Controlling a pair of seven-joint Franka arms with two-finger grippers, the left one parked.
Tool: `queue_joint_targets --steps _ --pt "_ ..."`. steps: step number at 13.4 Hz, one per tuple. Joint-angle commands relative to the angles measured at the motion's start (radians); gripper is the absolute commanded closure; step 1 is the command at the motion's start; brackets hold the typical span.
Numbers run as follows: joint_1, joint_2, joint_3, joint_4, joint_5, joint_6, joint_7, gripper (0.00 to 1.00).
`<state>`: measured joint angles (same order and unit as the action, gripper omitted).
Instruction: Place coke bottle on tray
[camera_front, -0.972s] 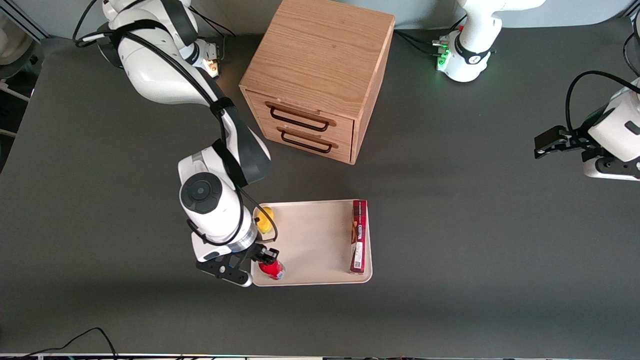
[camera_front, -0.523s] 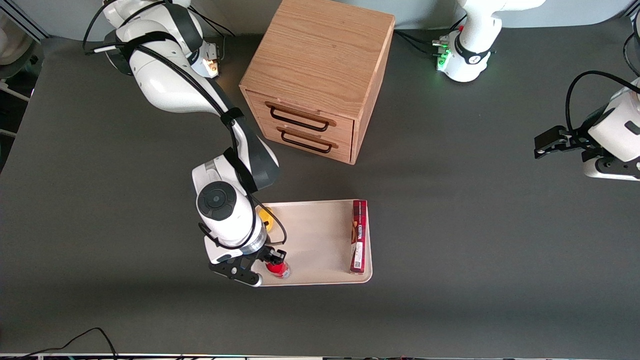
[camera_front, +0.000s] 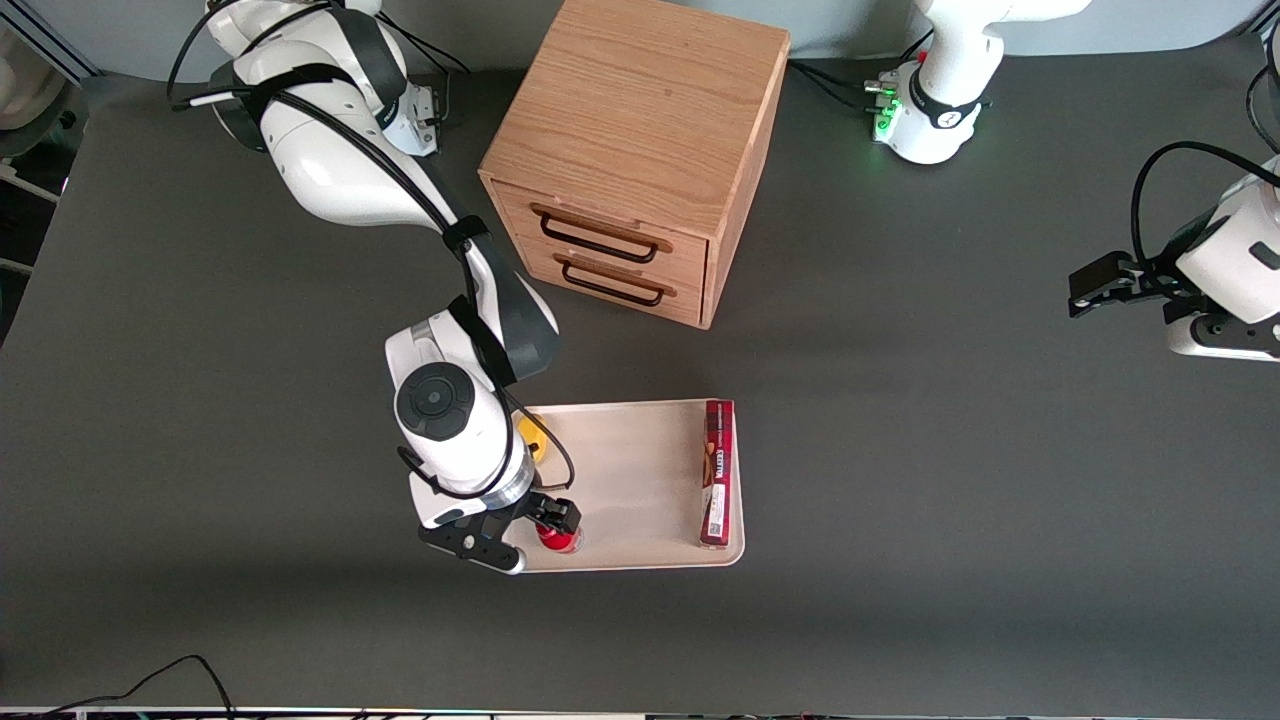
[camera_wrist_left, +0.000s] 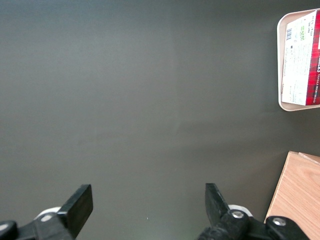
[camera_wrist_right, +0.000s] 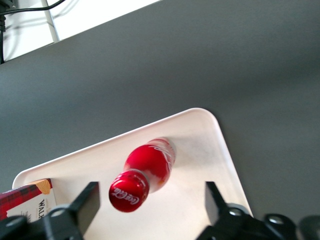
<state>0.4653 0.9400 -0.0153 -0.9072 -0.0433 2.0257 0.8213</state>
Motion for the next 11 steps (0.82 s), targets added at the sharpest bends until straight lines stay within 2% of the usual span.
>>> queue_joint_targets --steps 1,3,6,9,11 --pt "0.003 -0.061 -0.009 -0.005 -0.015 -0.112 0.003 0.00" --pt "-0.019 -0.156 -0.002 -0.089 -0.004 -0.198 -0.037 0.00" --pt "-0.059 -0.450 0.004 -0.432 0.003 -0.213 -0.134 0.00" --pt "-0.146 -0.734 0.008 -0.732 0.025 -0.217 -0.293 0.00" --pt "-0.230 -0.895 0.008 -0.869 0.025 -0.261 -0.435 0.00"
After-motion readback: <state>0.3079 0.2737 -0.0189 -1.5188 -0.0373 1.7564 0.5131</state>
